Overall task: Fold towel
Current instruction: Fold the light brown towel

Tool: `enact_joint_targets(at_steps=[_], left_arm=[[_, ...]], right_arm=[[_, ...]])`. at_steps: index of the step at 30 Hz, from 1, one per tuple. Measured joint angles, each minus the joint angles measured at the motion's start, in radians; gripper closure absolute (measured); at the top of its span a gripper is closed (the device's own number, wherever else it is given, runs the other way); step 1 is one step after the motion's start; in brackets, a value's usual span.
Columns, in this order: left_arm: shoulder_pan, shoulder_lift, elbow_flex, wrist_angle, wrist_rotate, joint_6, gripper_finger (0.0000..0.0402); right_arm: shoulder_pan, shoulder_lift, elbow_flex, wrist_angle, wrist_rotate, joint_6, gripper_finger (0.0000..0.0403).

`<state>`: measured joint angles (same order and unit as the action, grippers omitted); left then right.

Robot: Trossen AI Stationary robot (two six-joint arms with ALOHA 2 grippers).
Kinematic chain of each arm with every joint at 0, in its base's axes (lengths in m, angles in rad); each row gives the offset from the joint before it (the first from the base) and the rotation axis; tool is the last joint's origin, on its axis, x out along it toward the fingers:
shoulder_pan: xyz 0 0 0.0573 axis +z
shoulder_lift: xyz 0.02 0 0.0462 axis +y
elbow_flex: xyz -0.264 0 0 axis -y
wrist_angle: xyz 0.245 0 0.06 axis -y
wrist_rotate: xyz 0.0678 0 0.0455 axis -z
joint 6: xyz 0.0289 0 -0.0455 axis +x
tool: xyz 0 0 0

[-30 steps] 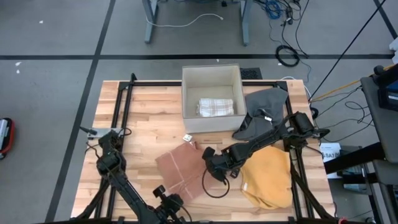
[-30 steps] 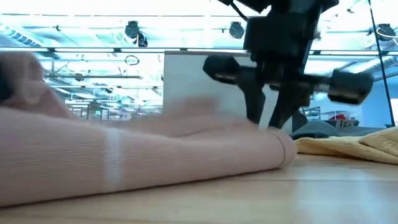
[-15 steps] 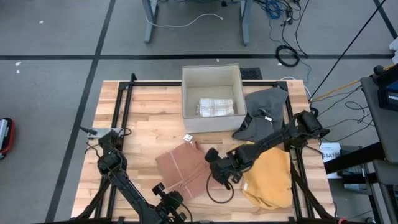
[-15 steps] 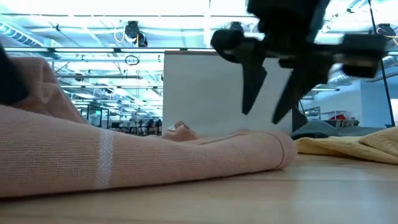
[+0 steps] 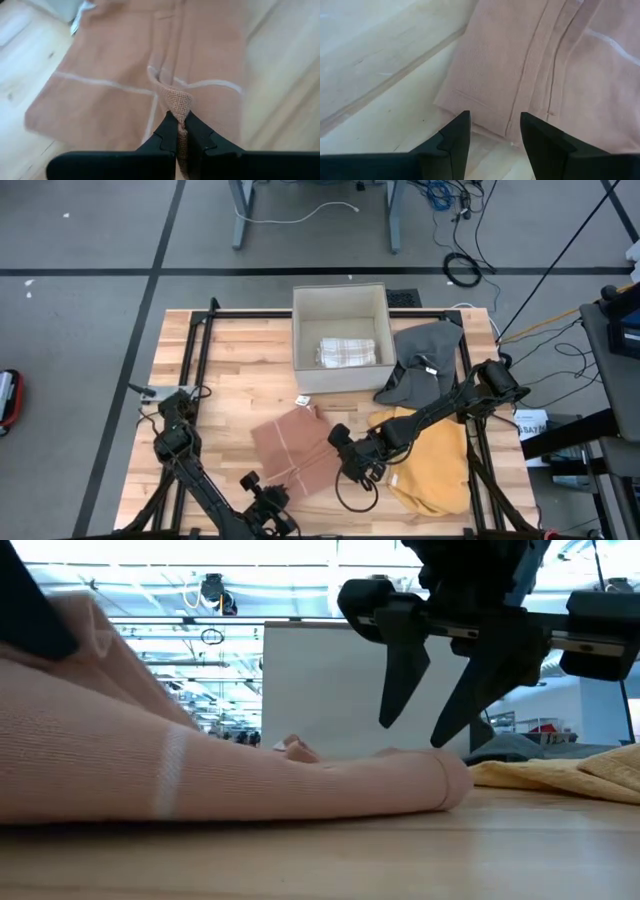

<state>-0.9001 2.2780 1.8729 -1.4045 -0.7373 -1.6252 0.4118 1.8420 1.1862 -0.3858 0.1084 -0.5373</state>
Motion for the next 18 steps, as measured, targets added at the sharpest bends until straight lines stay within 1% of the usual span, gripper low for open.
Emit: enact_joint_targets(at_steps=[3,7,10,12,15,18], left_arm=[[0.007,0.000,0.000,-0.039,0.036,-0.041,0.0390],[0.011,0.000,0.000,-0.063,0.041,-0.064,0.0390],[0.010,0.000,0.000,-0.060,0.041,-0.048,0.0390],[0.010,0.000,0.000,-0.060,0.038,-0.043,0.0390],[0.009,0.000,0.000,-0.060,0.022,-0.043,0.0390],[0.009,0.000,0.000,-0.060,0.019,-0.041,0.0390]], right_arm=[[0.000,0.000,0.000,0.006,0.008,0.010,0.0243],[-0.003,0.000,0.000,0.022,0.078,0.022,0.0243],[-0.019,0.000,0.000,0.034,0.068,0.041,0.0243],[-0.037,0.000,0.000,0.055,0.031,0.066,0.0243],[-0.066,0.001,0.000,0.093,-0.072,0.111,0.0243],[-0.088,0.009,0.000,0.128,-0.104,0.138,0.0243]])
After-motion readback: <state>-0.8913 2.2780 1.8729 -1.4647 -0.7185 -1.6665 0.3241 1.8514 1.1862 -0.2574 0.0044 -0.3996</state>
